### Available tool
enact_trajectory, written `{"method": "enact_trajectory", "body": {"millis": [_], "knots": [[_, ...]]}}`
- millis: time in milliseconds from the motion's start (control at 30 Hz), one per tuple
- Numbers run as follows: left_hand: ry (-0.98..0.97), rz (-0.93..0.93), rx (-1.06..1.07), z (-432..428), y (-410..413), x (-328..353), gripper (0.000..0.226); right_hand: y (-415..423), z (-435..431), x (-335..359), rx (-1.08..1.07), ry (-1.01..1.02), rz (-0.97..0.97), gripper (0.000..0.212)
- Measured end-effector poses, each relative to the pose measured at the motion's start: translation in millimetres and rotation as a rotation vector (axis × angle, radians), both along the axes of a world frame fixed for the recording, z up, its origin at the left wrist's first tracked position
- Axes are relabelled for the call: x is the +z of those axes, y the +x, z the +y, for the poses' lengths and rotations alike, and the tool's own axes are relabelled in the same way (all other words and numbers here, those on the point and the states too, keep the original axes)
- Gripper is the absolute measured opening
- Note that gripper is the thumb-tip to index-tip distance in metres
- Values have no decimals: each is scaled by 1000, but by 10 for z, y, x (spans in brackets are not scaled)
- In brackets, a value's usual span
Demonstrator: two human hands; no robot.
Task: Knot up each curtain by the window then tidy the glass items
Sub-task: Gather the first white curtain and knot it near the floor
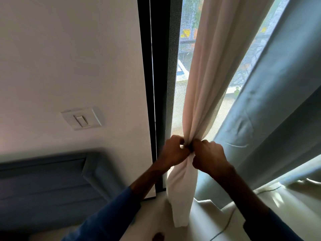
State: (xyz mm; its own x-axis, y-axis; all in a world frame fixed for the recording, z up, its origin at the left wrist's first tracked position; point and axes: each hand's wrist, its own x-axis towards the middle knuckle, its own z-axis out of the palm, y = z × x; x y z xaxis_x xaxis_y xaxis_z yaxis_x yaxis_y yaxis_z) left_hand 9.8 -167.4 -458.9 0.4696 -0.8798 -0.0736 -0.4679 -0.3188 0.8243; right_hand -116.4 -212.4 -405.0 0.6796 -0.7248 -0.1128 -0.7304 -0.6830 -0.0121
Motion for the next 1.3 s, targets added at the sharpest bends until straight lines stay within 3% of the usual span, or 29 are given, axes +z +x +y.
{"method": "enact_trajectory", "body": {"millis": [100,200,300,433,567,800,967,1067,1200,1300], "knots": [[14,-44,14,30,-98,26,38,26,-86,-35,40,20,42,36],[-44,-66,27,45,-63,92,37,-25,-137,-129,54,81,-43,36],[-78,-60,20,52,28,107,32,-101,-178,-244,49,56,-213,37],[-95,-36,26,33,96,69,15,-111,-216,-347,4,78,-577,14],[-124,-31,9,25,109,65,10,-142,-205,-404,-35,119,-752,7],[-129,-173,-5,6,85,124,12,-62,-169,-440,2,105,-471,23],[-91,-234,-16,-19,63,104,7,-8,-236,-332,-15,102,-346,23],[-108,-227,-12,-3,28,111,6,-26,-299,-247,31,168,-401,21],[-152,-169,-14,46,43,148,10,-84,-278,-322,56,326,-634,21],[-144,-193,18,61,69,134,6,-63,-224,-400,57,331,-540,18]]}}
